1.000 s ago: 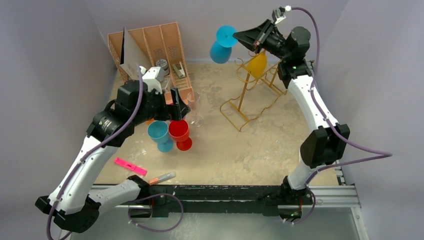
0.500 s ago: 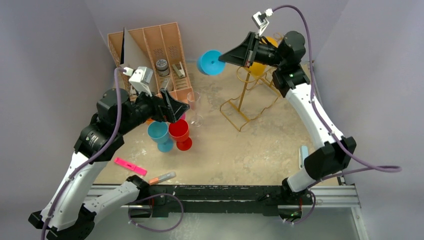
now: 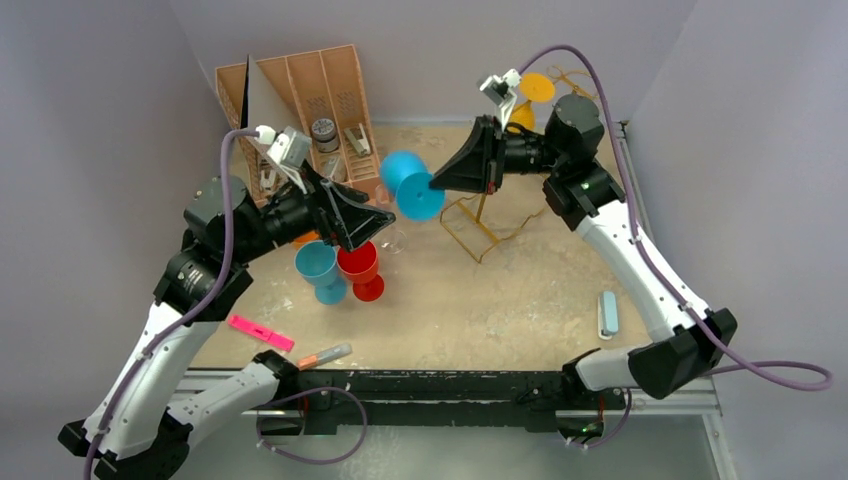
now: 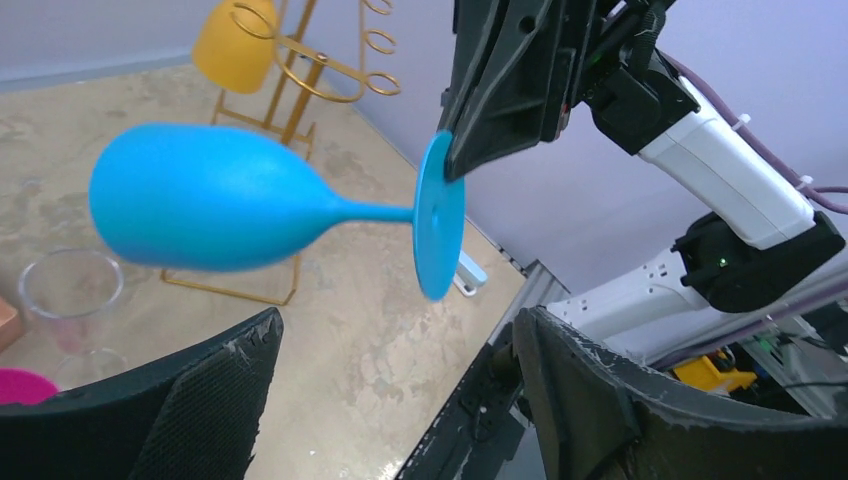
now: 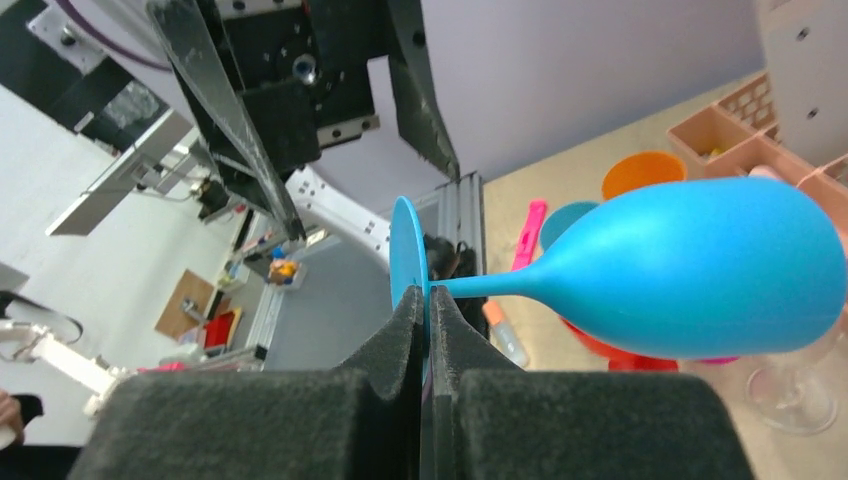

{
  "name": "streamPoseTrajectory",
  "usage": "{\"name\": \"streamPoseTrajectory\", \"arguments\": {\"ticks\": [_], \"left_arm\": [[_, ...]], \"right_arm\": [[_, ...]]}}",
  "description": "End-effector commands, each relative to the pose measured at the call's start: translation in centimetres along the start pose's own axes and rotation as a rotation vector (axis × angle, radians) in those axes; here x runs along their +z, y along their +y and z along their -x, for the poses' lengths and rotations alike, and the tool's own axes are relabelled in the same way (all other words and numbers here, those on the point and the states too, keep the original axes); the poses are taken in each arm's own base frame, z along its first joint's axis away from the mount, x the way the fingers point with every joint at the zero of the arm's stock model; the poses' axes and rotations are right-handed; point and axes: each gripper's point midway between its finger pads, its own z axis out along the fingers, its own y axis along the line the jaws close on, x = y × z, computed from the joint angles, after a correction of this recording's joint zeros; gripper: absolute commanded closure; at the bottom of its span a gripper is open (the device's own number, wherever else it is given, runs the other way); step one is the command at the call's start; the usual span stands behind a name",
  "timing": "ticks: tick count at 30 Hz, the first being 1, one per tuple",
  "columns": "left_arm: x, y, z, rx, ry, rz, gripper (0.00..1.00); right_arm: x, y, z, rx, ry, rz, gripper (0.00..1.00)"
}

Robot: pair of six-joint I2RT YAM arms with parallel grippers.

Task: Take the wine glass off the wine glass rack
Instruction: Place the wine glass at the center of the board.

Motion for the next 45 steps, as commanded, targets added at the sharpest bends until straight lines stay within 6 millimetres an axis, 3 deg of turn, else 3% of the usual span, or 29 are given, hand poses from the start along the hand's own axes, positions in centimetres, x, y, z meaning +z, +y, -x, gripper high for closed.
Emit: {"name": "streamPoseTrajectory", "arguments": {"ticks": [1,10,16,21,26,28,31,34,36,38,41,43,45], "left_arm": [[1.2,-1.6,-0.4,-0.006,0.046,-0.126,0.20],[3.6,-1.3,-3.6,-0.084,0.218,-0.211,0.49],[3.9,-1.7,-4.3,-0.099,0.254,-0.255,0.74],[3.7,-2.4,-5.5,-0.121,0.321,-0.326,0.76],[3.7,-2.5,-6.4,-0.133,0.369,-0.344,0.88],[3.6,-2.4,-6.5,-0.128,0.371,-0.339,0.86],[3.5,-2.3,-6.7,-0.126,0.381,-0.338,0.75],[3.5,-2.1,-7.1,-0.130,0.401,-0.328,0.75],[3.5,-2.0,-7.1,-0.130,0.406,-0.321,0.82],[3.5,-2.0,-7.0,-0.124,0.401,-0.318,0.97],[3.2,-2.3,-6.3,-0.091,0.370,-0.323,1.00],[2.7,-2.9,-5.6,-0.056,0.331,-0.342,1.00],[2.3,-3.4,-4.8,-0.021,0.288,-0.353,1.00]], "right_arm": [[-0.5,1.5,-2.9,-0.087,0.076,-0.004,1.00],[-1.0,2.1,-5.2,-0.066,0.092,-0.030,1.00],[-0.8,0.9,-6.0,-0.017,0.079,-0.065,1.00],[-0.7,-0.4,-5.9,-0.006,0.060,-0.121,1.00],[-0.5,-0.8,-5.6,0.006,0.044,-0.134,1.00],[-0.4,-0.7,-5.4,0.008,0.038,-0.122,1.00],[-0.4,-0.2,-5.3,0.004,0.031,-0.103,1.00],[-0.4,0.5,-4.9,-0.015,0.023,-0.078,1.00],[-0.4,0.9,-4.8,-0.018,0.021,-0.066,1.00],[-0.5,1.0,-4.8,-0.020,0.023,-0.061,1.00],[-0.6,0.8,-5.2,-0.011,0.028,-0.070,1.00],[-0.6,0.1,-5.6,-0.003,0.027,-0.095,0.86],[-0.6,-0.4,-6.2,0.019,0.032,-0.104,0.64]]}}
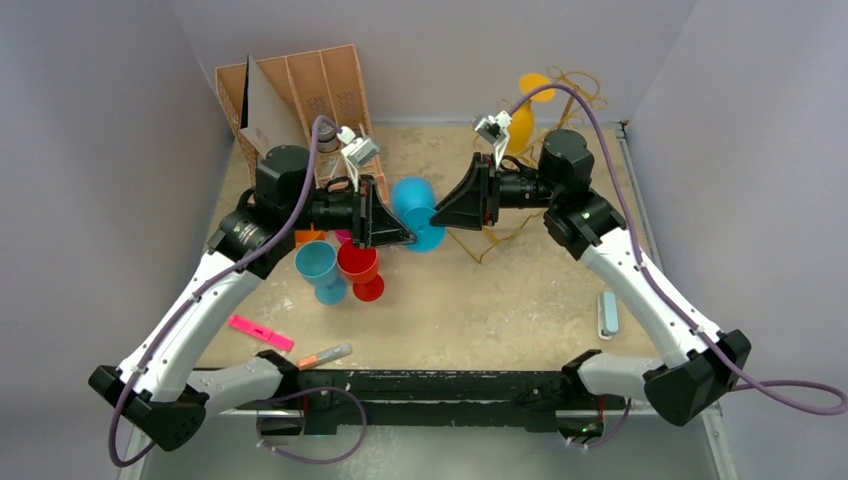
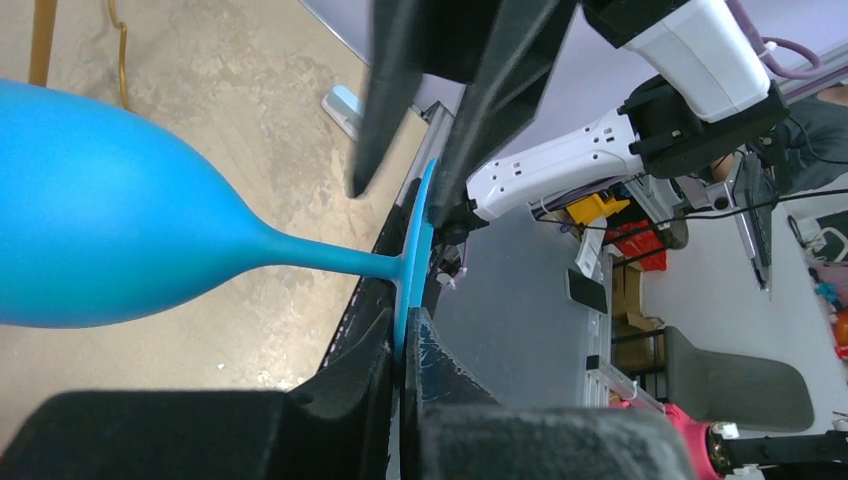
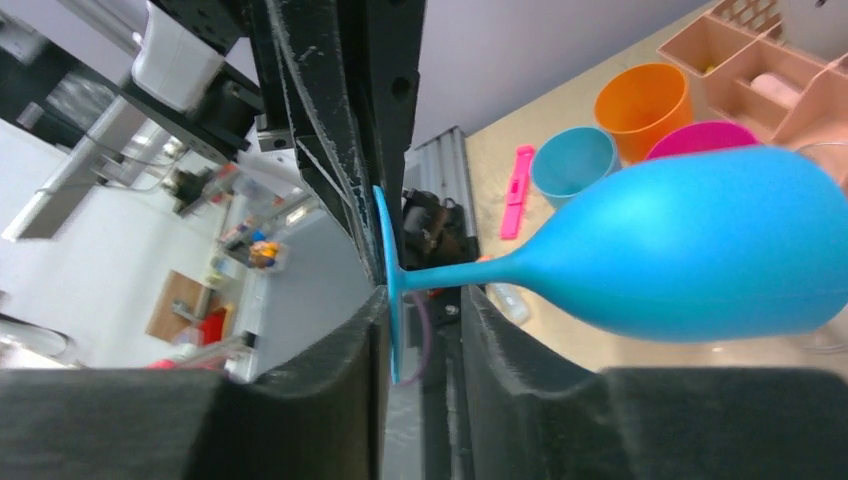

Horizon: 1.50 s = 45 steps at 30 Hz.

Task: Take the wine glass off the wine glass rack
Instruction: Place the wine glass at the center of the board.

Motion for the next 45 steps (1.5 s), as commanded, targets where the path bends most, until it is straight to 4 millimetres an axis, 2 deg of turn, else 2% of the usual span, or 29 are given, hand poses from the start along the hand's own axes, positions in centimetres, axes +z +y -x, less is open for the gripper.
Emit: {"name": "streamPoseTrajectory", "arguments": {"ticks": [1,3,6,12,16,19,21,24,30,37,40,45], "left_arm": [[-1.7,-3.2,1.8,0.168,-0.101,-0.054,1.00],[-2.0,-3.3,2.0,0.188,-0.122,-0.045,1.00],[-2.3,-3.4,2.2,0.205,-0.146,-0.032,1.00],[-2.0,-2.9,2.2,0.205,-0.143,-0.023,1.00],[-1.8,-3.1,2.4,0.206,-0.143,-0.039,1.00],[-1.9,-3.1,2.5,0.205,-0.148,-0.036,1.00],[-1.8,-3.0,2.4,0.198,-0.146,-0.030,1.00],[-1.7,-2.6,2.2,0.175,-0.122,-0.014,1.00],[-1.6,-2.3,2.2,0.177,-0.126,0.003,1.00],[-1.5,-2.2,1.9,0.176,-0.118,0.005,1.00],[-1.6,-2.2,1.9,0.177,-0.118,0.004,1.00],[-1.5,-2.3,1.8,0.171,-0.117,-0.001,1.00]], "right_arm": [[-0.1,0.0,-0.1,-0.022,-0.023,-0.002,0.55],[-0.1,0.5,-0.4,-0.008,-0.023,0.032,0.44],[-0.3,1.1,-0.7,-0.008,-0.044,0.057,0.37],[-0.6,2.7,-1.2,-0.032,-0.079,0.085,0.36],[-0.2,2.1,-1.5,-0.005,-0.097,0.048,0.37],[0.5,2.3,-1.7,0.011,-0.095,0.056,0.43],[0.9,2.6,-1.8,0.015,-0.085,0.071,0.55],[1.4,2.7,-1.8,0.019,-0.080,0.073,0.60],[2.0,2.9,-1.4,0.036,-0.090,0.089,0.85],[1.8,3.6,-1.2,-0.001,-0.098,0.096,0.89],[1.7,4.2,-1.4,-0.032,-0.099,0.128,1.00],[1.6,5.3,-1.9,-0.078,-0.092,0.181,1.00]]}}
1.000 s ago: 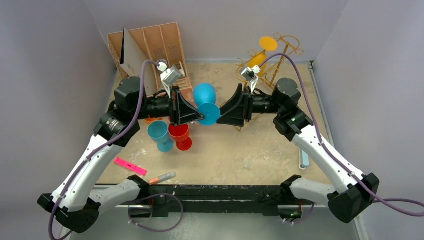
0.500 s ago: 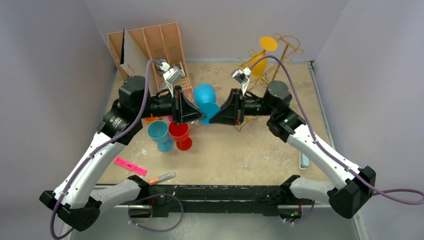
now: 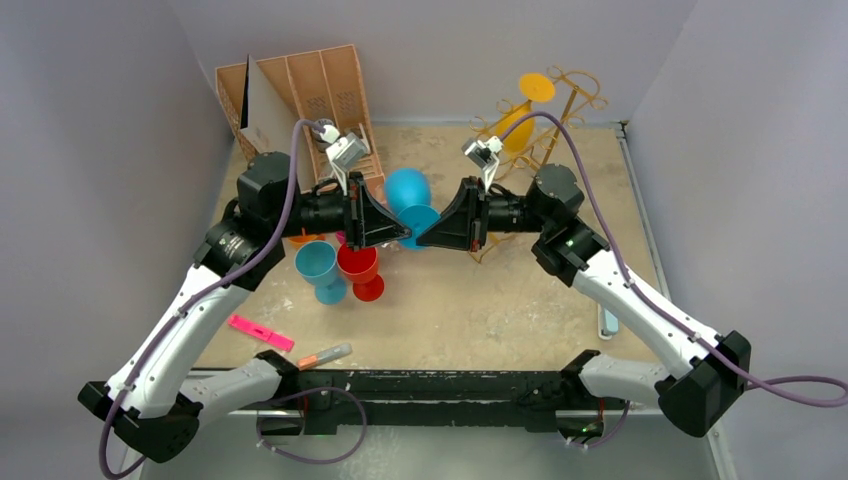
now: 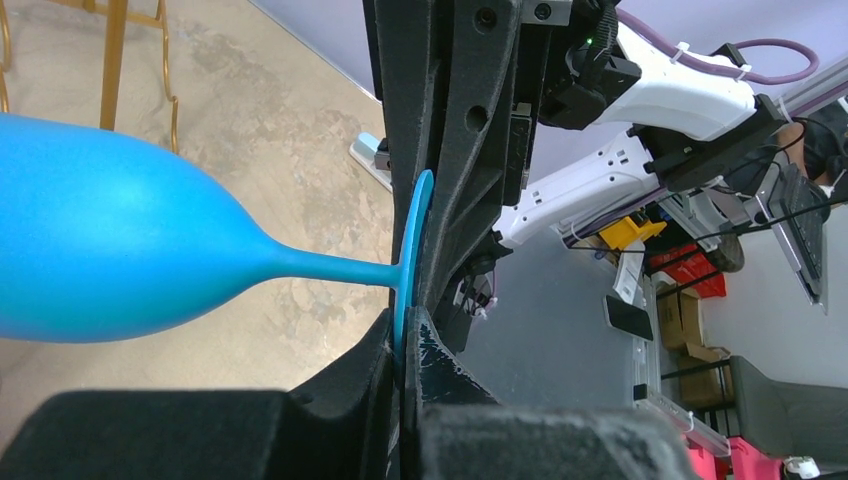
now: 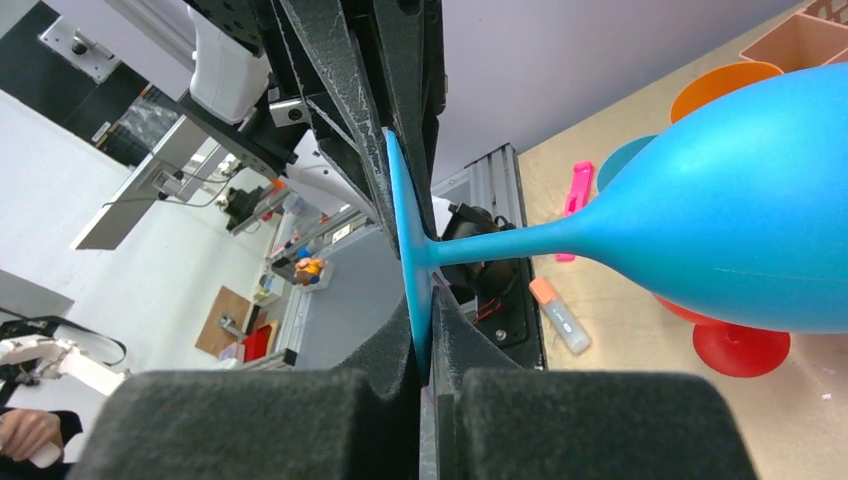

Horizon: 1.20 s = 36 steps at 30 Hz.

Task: Take the wine glass off the wine glass rack
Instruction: Place the wine glass at the center of the board.

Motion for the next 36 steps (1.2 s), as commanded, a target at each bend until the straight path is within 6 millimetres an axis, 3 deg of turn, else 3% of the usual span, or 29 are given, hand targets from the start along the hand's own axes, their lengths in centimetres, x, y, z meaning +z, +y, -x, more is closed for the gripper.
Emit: {"name": "streamPoseTrajectory", "arguments": {"ticks": [1,7,12,20,27,32,36], "left_arm": [[-0.2,-0.9,0.5,0.042,-0.018,-0.026,1.00],[-0.4,-0.8,0.7,0.038,-0.029,-0.006,0.98],[-0.9,-0.8,0.7,0.046,-0.027,0.019,0.70],[-1.9,-1.0,1.0,0.077,-0.053,0.061,0.43],[-3.8,0.4,0.8,0.107,-0.027,0.215,0.37],[-4.5,1.5,0.6,0.085,-0.030,0.300,0.36],[-5.0,2.3,0.7,0.073,-0.043,0.360,0.36]], "right_arm": [[-0.3,3.2,0.8,-0.144,-0.026,0.102,1.00],[-0.4,3.0,-0.6,-0.179,0.022,0.094,1.00],[-0.3,3.0,-1.3,-0.220,0.037,0.095,1.00],[-0.3,1.5,-2.2,-0.302,0.033,0.050,1.00],[-2.0,-1.7,-5.0,-0.539,0.182,-0.052,1.00],[-4.0,-3.0,-8.7,-0.865,0.317,0.039,1.00],[-4.8,-4.2,-9.5,-0.997,0.359,0.022,1.00]]}}
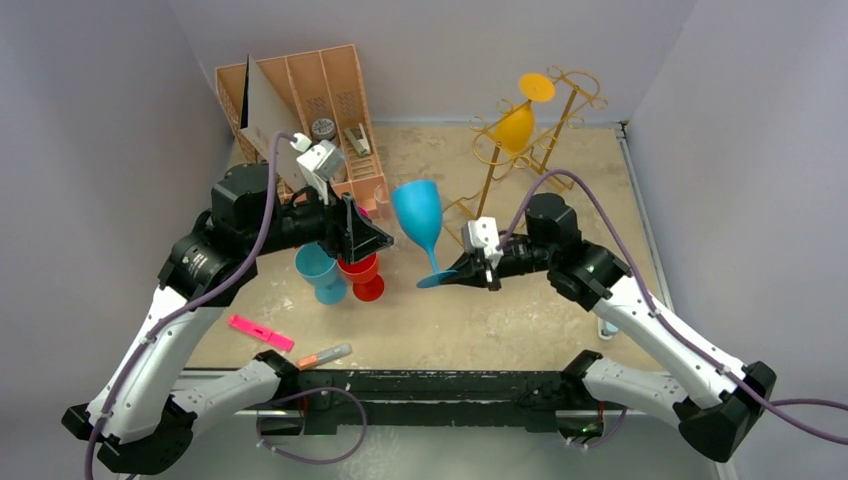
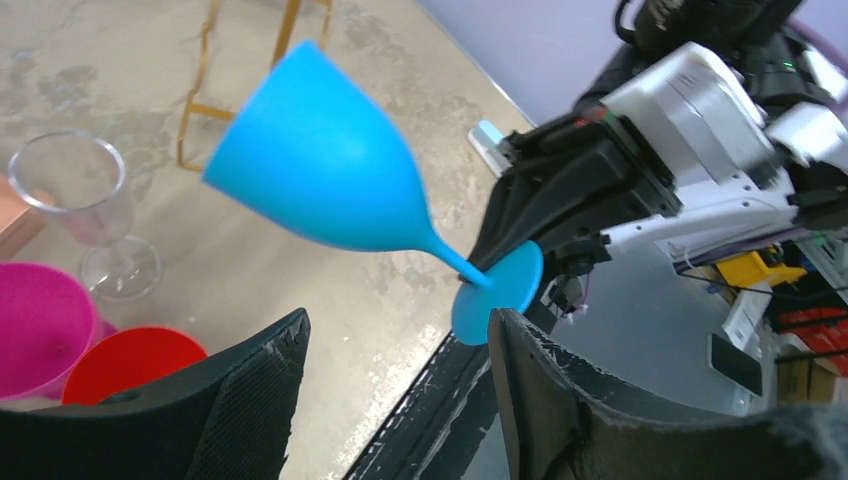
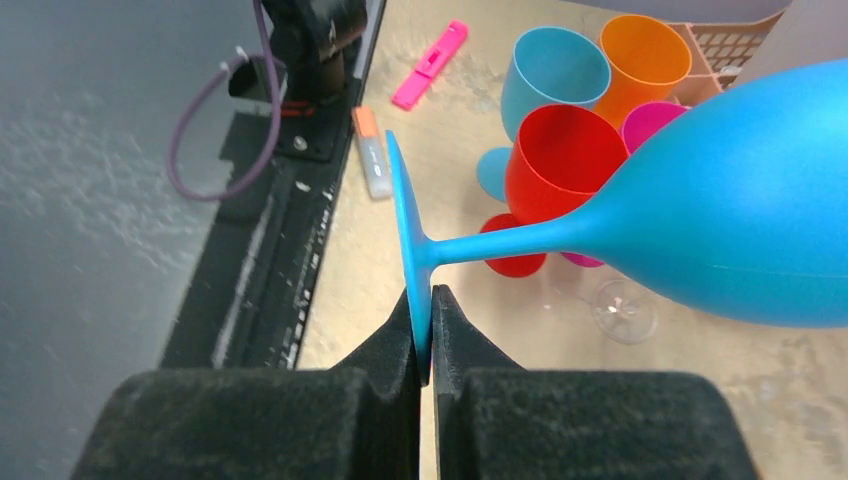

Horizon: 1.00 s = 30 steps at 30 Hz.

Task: Take the wine glass off the wine glass rack
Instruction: Place the wine glass at the center of the board.

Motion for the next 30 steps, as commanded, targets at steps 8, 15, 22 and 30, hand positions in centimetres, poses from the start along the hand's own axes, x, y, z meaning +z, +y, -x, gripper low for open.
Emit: {"name": "streamPoseTrajectory", "arguments": {"ticks": [8,15,22,30], "left_arm": [[-1.1,1.7,1.9,0.003,-0.094,0.139,0.32],[0.9,2.5,0.9,-0.041,-0.009,0.133,0.24],[3.9,2.3,0.4,-0.087,0.085,0.053,0.23],[5.6,0.4,-0.5,-0.101,0.186,-0.119,0.23]], "right_arm": [[-0.6,0.0,-3.8,-0.393,0.064,0.002,1.00],[-1.0,0.6,-6.9,-0.476,0.127,0.025,1.00],[-1.0,1.7,-9.1,-0.550,0.167,0.087,1.00],[-0.7,2.6,-9.0,-0.624,0.128,0.117,1.00]]}}
